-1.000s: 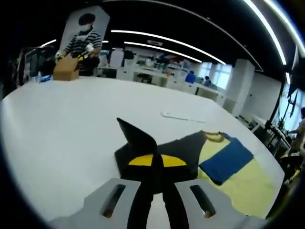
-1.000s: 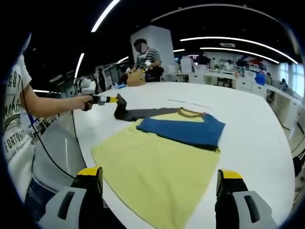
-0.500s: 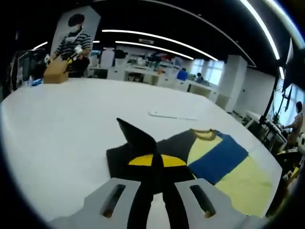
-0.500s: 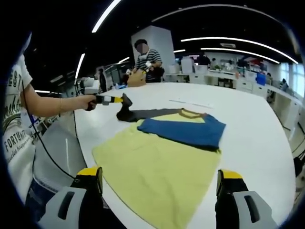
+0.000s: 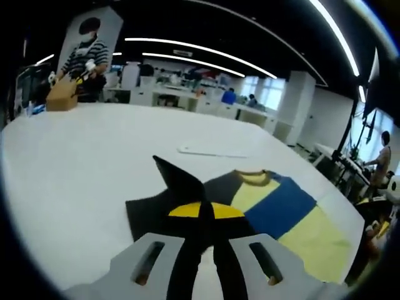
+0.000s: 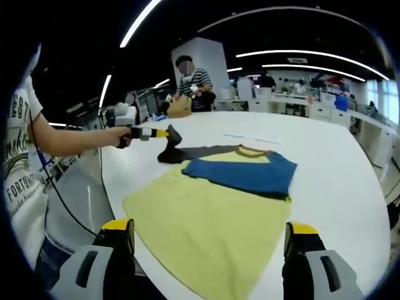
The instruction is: Fold the garment on the visible template until the final outline fits inside the template.
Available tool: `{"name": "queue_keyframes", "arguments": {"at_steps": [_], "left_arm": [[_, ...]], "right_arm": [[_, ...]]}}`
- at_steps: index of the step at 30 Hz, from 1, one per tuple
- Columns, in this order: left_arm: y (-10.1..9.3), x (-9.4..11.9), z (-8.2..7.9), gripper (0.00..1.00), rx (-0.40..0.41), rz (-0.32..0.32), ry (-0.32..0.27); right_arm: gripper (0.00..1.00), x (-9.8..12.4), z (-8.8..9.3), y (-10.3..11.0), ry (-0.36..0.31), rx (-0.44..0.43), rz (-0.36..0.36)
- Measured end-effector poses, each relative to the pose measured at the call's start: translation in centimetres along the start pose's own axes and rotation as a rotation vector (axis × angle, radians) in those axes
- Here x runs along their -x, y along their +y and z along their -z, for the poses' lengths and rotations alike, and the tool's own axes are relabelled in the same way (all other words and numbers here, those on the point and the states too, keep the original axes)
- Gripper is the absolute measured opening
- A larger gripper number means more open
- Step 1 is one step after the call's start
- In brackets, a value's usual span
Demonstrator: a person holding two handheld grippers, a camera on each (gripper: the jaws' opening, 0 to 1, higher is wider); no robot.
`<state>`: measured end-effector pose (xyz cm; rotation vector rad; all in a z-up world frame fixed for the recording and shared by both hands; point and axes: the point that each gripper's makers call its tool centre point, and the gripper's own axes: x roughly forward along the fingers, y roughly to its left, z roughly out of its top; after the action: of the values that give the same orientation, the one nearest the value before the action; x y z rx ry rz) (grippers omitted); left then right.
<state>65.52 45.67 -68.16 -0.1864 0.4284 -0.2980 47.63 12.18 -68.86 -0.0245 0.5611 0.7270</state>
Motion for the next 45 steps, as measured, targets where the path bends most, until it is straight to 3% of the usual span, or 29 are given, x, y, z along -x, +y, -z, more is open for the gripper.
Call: {"name": "queue_keyframes", "arguments": {"at_steps": [31,45], "left_arm": [[-6.9,-4.1,-2.8,0.01,-0.004,0.123,-0.038],[-10.5,-6.4,-3.4,0.01,-0.024,0.186,-0.026]], "right_arm": [[0.99,-0.3,0.4,0.2,0.001,-0.005,-0.003],[0.99,-0.2,0.8,-0.1,0.000,-0.016,0.004]]}}
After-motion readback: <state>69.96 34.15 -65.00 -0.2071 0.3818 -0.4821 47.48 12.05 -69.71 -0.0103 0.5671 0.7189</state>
